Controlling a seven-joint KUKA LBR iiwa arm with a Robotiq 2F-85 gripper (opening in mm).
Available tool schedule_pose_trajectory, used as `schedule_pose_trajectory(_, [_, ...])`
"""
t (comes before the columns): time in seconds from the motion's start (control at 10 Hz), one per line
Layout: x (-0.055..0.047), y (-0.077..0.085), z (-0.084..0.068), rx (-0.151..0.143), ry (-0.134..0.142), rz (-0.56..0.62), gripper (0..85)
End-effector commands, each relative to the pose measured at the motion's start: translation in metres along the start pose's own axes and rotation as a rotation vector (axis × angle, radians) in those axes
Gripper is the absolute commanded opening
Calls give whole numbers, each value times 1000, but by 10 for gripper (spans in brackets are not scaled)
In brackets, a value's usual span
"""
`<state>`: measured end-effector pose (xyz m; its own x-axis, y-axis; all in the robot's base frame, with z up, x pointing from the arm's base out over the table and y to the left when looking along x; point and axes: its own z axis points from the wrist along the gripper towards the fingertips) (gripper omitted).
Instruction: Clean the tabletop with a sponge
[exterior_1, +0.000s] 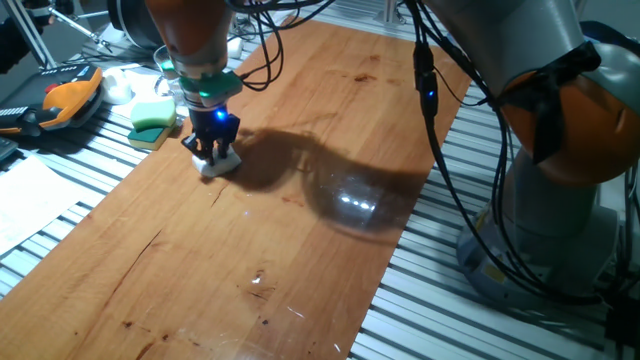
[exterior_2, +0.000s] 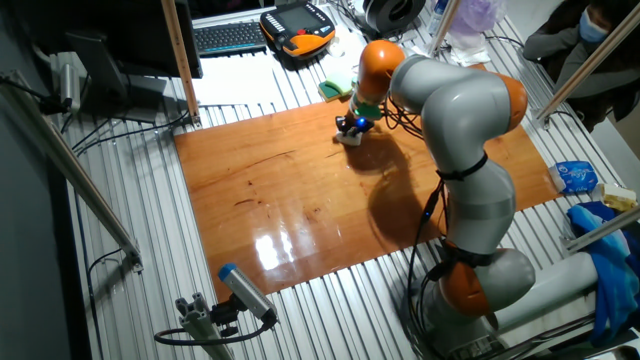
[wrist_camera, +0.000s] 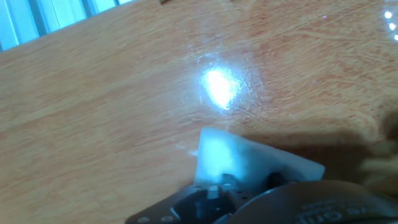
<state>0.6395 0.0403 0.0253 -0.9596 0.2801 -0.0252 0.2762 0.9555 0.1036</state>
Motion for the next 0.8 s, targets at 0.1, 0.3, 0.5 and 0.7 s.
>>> schedule_pose_trajectory(0.1, [4, 2, 2, -1, 1, 3, 0])
schedule_pose_trajectory(0.3, [14, 5, 5, -3, 0, 17, 0])
schedule_pose_trajectory(0.5, [29, 11, 8, 0, -6, 50, 170])
schedule_pose_trajectory(0.7, [44, 15, 11, 0, -15, 78, 170])
